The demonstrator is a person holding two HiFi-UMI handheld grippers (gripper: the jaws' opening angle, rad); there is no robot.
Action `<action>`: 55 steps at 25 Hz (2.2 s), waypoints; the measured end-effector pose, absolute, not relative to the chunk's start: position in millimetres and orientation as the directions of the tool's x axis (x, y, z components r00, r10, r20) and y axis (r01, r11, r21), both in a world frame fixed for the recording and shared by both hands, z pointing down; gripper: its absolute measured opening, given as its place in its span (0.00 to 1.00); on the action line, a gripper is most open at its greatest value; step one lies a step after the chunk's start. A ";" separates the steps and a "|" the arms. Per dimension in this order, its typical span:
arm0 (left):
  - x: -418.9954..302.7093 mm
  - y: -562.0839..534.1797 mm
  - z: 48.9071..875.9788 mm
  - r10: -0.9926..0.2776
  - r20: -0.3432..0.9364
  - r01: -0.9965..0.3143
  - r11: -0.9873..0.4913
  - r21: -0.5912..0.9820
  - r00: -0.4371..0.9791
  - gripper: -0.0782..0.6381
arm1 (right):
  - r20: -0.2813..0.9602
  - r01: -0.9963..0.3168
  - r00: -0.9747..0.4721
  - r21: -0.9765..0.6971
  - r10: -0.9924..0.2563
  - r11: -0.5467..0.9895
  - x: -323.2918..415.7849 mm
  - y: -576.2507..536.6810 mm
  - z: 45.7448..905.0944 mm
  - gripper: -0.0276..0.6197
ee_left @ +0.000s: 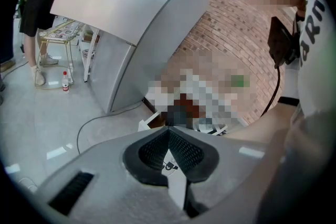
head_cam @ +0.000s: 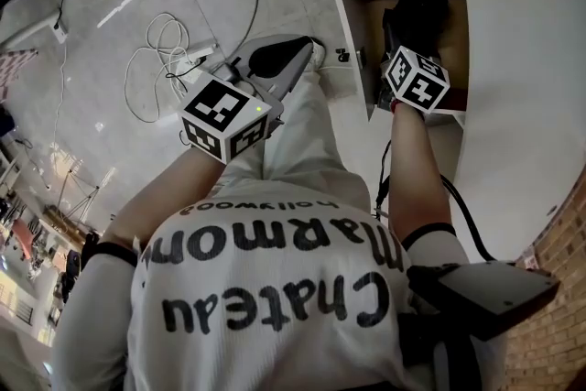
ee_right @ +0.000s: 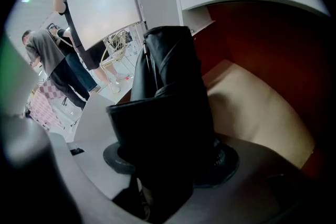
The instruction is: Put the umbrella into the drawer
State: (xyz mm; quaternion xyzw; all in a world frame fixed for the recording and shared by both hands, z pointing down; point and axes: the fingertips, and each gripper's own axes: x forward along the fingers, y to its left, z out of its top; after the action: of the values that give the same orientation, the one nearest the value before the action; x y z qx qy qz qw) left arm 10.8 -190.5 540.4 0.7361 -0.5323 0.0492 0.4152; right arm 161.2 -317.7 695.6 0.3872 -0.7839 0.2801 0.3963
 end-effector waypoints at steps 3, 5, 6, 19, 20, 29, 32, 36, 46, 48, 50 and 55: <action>12.1 -189.2 541.4 -0.736 0.521 -0.826 -0.093 0.556 0.433 0.13 | 0.844 -0.830 -0.380 -0.130 -0.380 0.543 160.9 -317.9 699.0 0.44; 11.5 -188.1 542.0 -0.735 0.522 -0.826 -0.093 0.555 0.433 0.13 | 0.850 -0.831 -0.369 -0.122 -0.375 0.542 161.2 -317.7 701.8 0.44; 11.2 -187.6 542.3 -0.735 0.522 -0.827 -0.093 0.555 0.433 0.13 | 0.855 -0.832 -0.363 -0.118 -0.371 0.543 161.2 -317.5 703.4 0.44; 12.1 -182.0 546.7 -0.737 0.520 -0.816 -0.073 0.574 0.432 0.13 | 0.879 -0.819 -0.342 -0.106 -0.332 0.564 158.6 -317.1 719.8 0.44; 11.7 -181.8 547.4 -0.736 0.521 -0.816 -0.072 0.574 0.431 0.13 | 0.881 -0.821 -0.339 -0.104 -0.331 0.562 158.7 -317.2 721.0 0.44; 6.4 -179.2 548.7 -0.732 0.529 -0.820 -0.070 0.568 0.429 0.13 | 0.890 -0.831 -0.320 -0.098 -0.325 0.548 161.3 -319.4 726.9 0.44; 2.5 -179.0 549.1 -0.737 0.532 -0.823 -0.060 0.564 0.418 0.13 | 0.899 -0.838 -0.292 -0.077 -0.325 0.540 165.2 -320.1 731.5 0.44; -0.1 -178.5 553.2 -0.742 0.532 -0.824 -0.049 0.564 0.408 0.13 | 0.904 -0.839 -0.280 -0.068 -0.322 0.541 164.2 -318.7 737.6 0.44; 1.3 -182.1 552.5 -0.756 0.522 -0.826 -0.043 0.563 0.395 0.13 | 0.900 -0.833 -0.292 -0.072 -0.324 0.549 161.3 -318.4 736.4 0.44; 0.2 -183.4 552.7 -0.760 0.520 -0.825 -0.037 0.564 0.390 0.13 | 0.896 -0.831 -0.301 -0.079 -0.326 0.551 159.5 -318.6 735.4 0.44; -2.0 -185.7 553.3 -0.765 0.516 -0.824 -0.033 0.566 0.385 0.13 | 0.895 -0.829 -0.301 -0.074 -0.330 0.554 158.5 -318.8 736.0 0.44; -4.5 -189.8 555.4 -0.775 0.506 -0.825 -0.035 0.565 0.379 0.13 | 0.895 -0.826 -0.279 -0.038 -0.349 0.563 160.8 -318.9 739.5 0.44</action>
State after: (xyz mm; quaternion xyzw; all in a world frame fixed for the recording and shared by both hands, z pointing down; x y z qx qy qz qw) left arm -4.5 -189.8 555.4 0.7187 -0.5565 0.0299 0.4159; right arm 160.8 -318.9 739.5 0.3883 -0.7561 0.2606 0.4579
